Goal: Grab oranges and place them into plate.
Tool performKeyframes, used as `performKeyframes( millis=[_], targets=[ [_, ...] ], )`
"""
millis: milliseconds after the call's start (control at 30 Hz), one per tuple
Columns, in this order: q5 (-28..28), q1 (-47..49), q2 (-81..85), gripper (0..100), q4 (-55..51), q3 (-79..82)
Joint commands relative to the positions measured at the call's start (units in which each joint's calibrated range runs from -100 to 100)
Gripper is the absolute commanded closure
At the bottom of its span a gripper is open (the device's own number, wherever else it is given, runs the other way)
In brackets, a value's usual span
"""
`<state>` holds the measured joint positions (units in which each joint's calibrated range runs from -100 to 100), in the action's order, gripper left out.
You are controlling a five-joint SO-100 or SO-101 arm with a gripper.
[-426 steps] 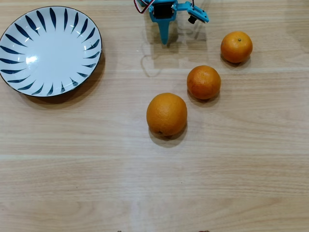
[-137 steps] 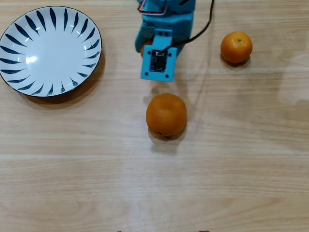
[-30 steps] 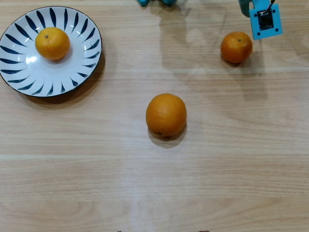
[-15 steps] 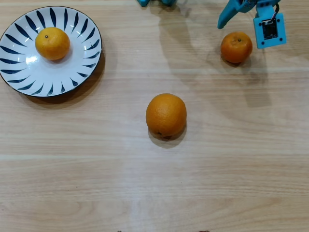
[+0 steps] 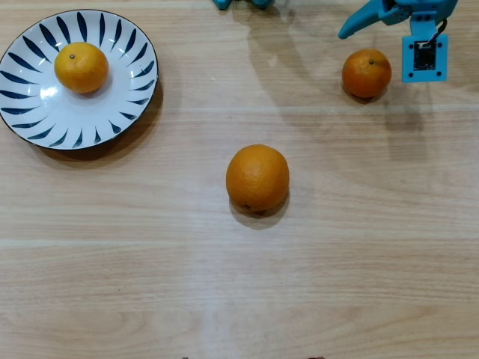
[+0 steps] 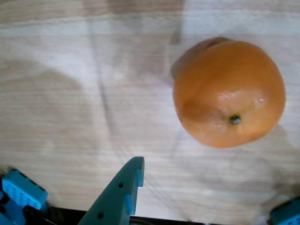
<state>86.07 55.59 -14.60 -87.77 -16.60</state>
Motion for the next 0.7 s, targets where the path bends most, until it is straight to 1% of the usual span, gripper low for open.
performKeyframes(
  millis=[0,133,367,433,667],
  targets=[
    [0.3,0.4,-1.8,54,4.7,-2.2],
    [0.2,0.3,-4.9,54,7.3,-2.2],
    [-0.2,-1.2,-7.5,54,7.3,-0.8],
    [-1.6,-1.9,-6.8,54,7.7,1.7],
    [-3.5,-3.4,-4.1,54,21.1,14.7]
  ],
)
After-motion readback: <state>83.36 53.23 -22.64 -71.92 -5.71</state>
